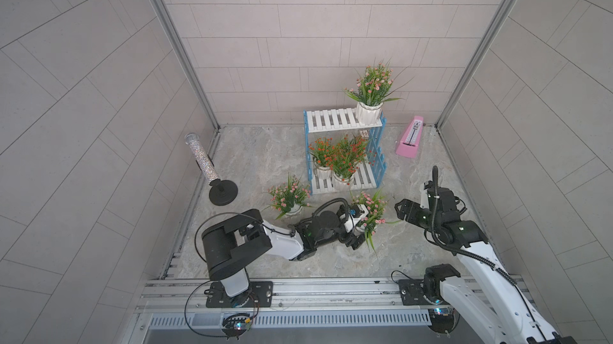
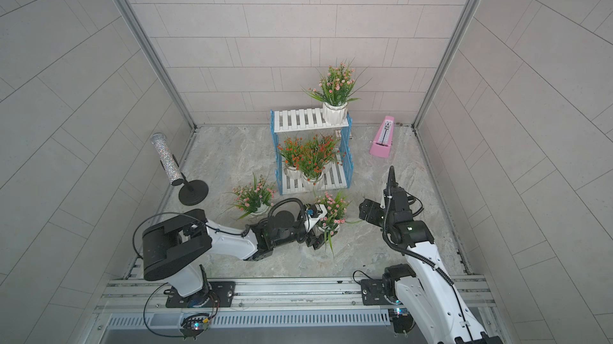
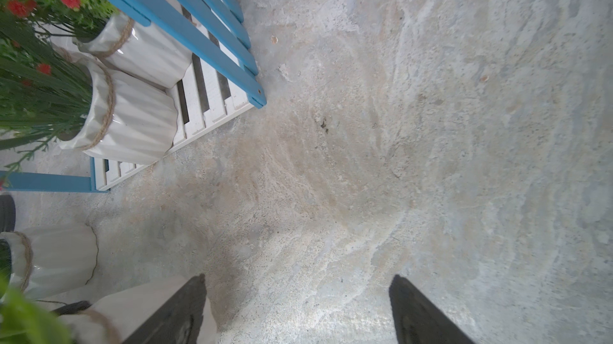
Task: Place the baby's breath potted plants on the rack by color
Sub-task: Pick up the baby's breath potted plant from the center of the board, then place the baby's breath potted plant on the rack.
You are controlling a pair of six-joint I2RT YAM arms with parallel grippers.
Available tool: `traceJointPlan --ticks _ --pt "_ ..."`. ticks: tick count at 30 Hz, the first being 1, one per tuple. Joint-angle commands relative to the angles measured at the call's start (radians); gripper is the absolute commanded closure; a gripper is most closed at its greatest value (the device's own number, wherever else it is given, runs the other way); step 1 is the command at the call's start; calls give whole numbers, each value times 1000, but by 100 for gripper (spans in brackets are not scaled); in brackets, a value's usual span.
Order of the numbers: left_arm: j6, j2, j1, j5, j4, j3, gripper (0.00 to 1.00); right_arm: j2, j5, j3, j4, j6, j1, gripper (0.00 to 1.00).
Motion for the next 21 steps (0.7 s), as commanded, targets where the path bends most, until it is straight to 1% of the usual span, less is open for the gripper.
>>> traceJointPlan --ticks 1,4,7,11,13,16,21 --pt "37 -100 -8 -58 25 -1 18 -8 28 8 -18 -5 -2 11" --pt "47 -180 -12 -82 -50 8 18 -6 31 6 -14 -6 -2 11" --pt "68 -268 -11 -120 -183 45 18 -3 32 7 -10 -6 -1 11" --pt "88 -351 -10 -203 -385 148 18 -5 28 6 -10 -6 -2 11" --pt "97 -376 -6 -252 -473 209 17 -8 24 7 -11 -6 -3 11" --pt "120 -393 6 -295 -576 306 17 -11 16 5 -10 -8 -2 11" --pt "131 -376 78 -309 -679 454 18 -18 5 4 -7 -5 -2 11"
